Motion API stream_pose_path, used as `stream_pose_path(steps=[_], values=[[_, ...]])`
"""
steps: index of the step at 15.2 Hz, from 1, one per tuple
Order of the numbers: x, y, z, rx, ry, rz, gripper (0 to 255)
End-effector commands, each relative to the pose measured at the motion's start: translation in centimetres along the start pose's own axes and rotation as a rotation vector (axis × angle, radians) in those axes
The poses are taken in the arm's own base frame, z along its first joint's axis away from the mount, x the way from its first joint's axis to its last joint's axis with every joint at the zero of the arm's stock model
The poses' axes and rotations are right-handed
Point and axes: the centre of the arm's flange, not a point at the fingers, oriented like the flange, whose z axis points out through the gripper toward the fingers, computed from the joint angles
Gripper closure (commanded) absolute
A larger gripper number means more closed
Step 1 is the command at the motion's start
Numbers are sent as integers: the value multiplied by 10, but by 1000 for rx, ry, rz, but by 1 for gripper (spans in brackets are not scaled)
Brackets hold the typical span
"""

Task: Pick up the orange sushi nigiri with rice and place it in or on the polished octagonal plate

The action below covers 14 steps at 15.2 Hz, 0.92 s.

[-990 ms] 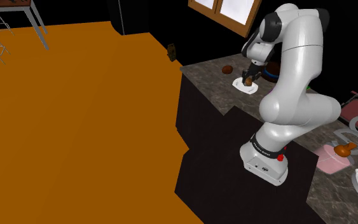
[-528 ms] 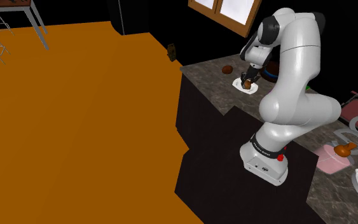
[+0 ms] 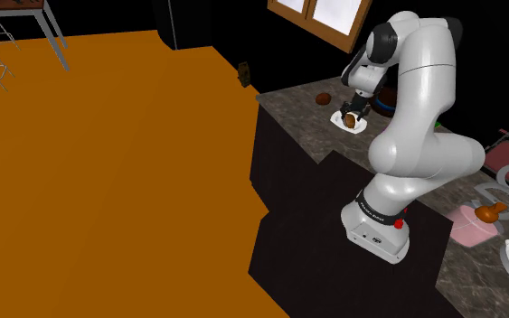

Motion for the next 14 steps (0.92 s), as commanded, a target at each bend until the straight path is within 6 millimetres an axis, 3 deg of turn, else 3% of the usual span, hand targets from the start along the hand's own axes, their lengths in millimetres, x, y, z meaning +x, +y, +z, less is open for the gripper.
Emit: stream_pose_path(steps=[1, 2, 6, 14], values=[[0, 0, 0, 0, 0, 0, 0], [0, 0, 0, 0, 0, 0, 0], [0, 0, -50, 0, 0, 0, 0], [0, 0, -50, 0, 0, 0, 0]])
